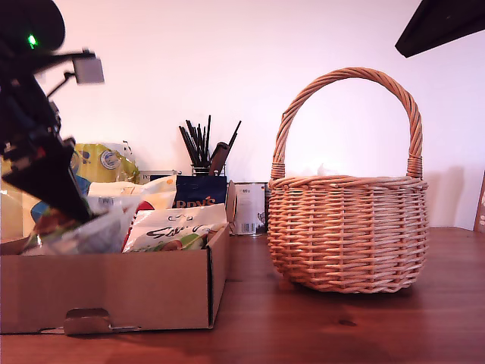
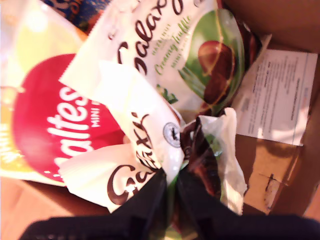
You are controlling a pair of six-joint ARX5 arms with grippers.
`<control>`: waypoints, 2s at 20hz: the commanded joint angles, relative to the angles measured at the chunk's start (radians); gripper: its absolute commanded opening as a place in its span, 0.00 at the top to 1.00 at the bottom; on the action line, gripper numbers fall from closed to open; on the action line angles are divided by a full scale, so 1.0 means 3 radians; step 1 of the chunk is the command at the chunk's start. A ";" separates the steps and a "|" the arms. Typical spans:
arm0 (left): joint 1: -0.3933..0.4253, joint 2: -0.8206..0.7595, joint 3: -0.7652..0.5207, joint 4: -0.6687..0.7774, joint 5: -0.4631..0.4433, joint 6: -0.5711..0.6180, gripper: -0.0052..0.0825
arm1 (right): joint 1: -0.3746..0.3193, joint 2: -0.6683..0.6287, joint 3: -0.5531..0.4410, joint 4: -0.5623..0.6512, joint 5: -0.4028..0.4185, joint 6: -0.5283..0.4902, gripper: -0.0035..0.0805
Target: Move the bags of Easter eggs from the cardboard box on the left into the woven basket on the right side.
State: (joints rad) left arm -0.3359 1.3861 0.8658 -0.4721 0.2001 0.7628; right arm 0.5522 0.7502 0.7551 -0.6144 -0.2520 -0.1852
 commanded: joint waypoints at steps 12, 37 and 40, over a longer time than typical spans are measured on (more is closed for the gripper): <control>-0.0212 -0.0333 0.0365 0.0193 0.0590 -0.0540 0.97 | 0.0013 -0.0001 -0.0023 0.0011 0.0000 -0.0020 0.97; -0.1513 0.1105 0.0582 0.3283 0.0355 -0.1565 0.97 | 0.0000 -0.0299 -0.0023 -0.0290 0.0528 -0.0020 0.97; -0.1516 0.1230 0.0627 0.3326 0.0268 -0.1563 0.97 | -0.0010 -0.0299 -0.0023 -0.0289 0.0528 -0.0020 0.97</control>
State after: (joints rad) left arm -0.7879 1.7355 1.0462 0.5060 0.2852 0.2947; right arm 0.5514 0.6651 0.7551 -0.7048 -0.0940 -0.1856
